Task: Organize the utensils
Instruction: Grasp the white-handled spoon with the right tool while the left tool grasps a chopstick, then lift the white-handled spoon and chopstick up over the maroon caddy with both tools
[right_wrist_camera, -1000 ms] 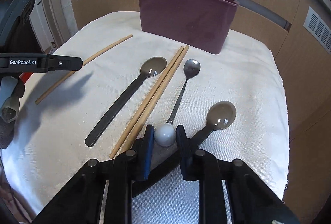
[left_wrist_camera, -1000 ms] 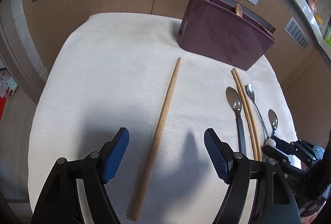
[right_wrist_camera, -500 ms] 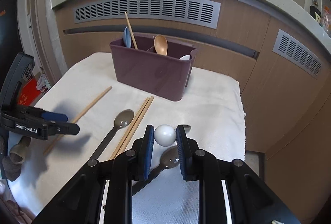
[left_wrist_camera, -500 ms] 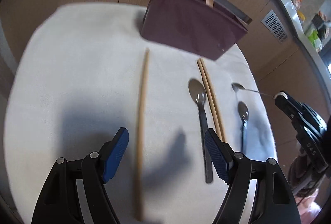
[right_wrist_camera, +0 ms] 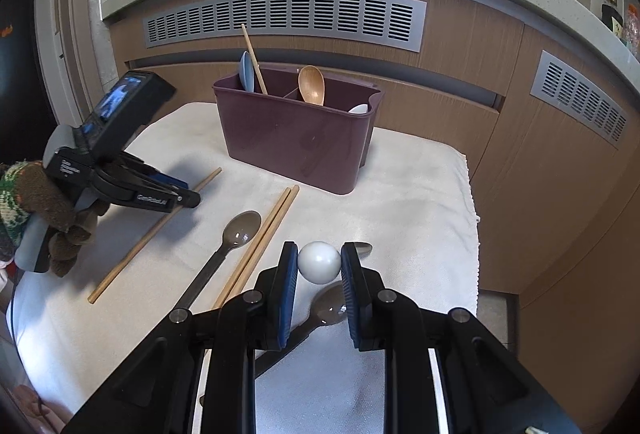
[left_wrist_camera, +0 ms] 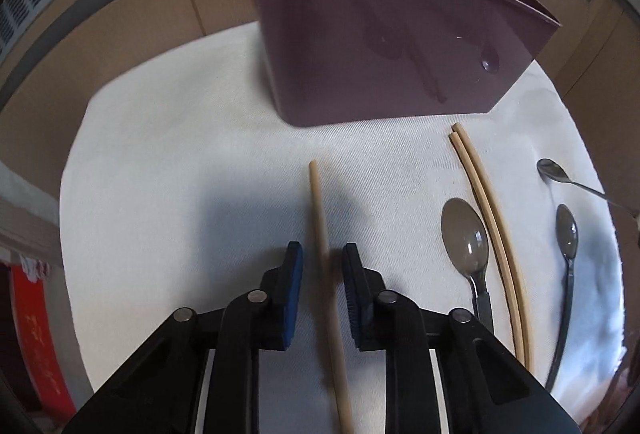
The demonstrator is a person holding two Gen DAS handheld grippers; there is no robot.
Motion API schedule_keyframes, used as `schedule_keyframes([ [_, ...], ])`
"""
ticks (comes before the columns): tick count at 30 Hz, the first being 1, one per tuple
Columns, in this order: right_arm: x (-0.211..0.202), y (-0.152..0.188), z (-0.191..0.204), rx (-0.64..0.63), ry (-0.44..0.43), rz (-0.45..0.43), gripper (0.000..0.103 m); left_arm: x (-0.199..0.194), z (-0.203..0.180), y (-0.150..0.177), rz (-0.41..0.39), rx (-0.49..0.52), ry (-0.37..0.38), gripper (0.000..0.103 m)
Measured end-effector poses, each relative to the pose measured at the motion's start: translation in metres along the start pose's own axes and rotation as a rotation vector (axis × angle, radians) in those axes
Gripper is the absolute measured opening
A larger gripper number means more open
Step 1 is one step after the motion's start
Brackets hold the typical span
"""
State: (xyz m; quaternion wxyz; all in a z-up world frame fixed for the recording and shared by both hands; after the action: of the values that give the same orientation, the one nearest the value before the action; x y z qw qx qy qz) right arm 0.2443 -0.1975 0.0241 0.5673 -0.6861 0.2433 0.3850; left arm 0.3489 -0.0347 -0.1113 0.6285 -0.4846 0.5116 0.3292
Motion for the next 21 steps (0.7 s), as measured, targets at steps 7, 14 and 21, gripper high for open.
schedule_keyframes([
  [7,-0.023,-0.019,0.002,0.020,-0.027,-0.050,0.020,-0.014,-0.005,0.003,-0.082,-0.037,0.036,0.006],
  [14,-0.047,-0.033,0.011,0.013,-0.060,-0.073,0.020,-0.102,-0.006,0.031,-0.350,-0.110,0.171,0.006],
  [21,-0.065,-0.041,0.016,0.021,-0.060,-0.091,0.020,-0.172,-0.005,0.045,-0.522,-0.121,0.216,0.006],
])
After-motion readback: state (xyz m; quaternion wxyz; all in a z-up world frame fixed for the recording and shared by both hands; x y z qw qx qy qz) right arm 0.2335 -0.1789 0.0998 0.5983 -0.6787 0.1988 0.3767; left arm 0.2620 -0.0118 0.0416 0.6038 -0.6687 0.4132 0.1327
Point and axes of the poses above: each gripper's, at about its wrist camera, not at the fingertips, and x roughly the way its jaws point, z to its left, y to its underside, the point moved 4 cm from there along x, roughly the way its jaws point, and after that the axes turned 7 degrees about z, right-handed, at the moved point
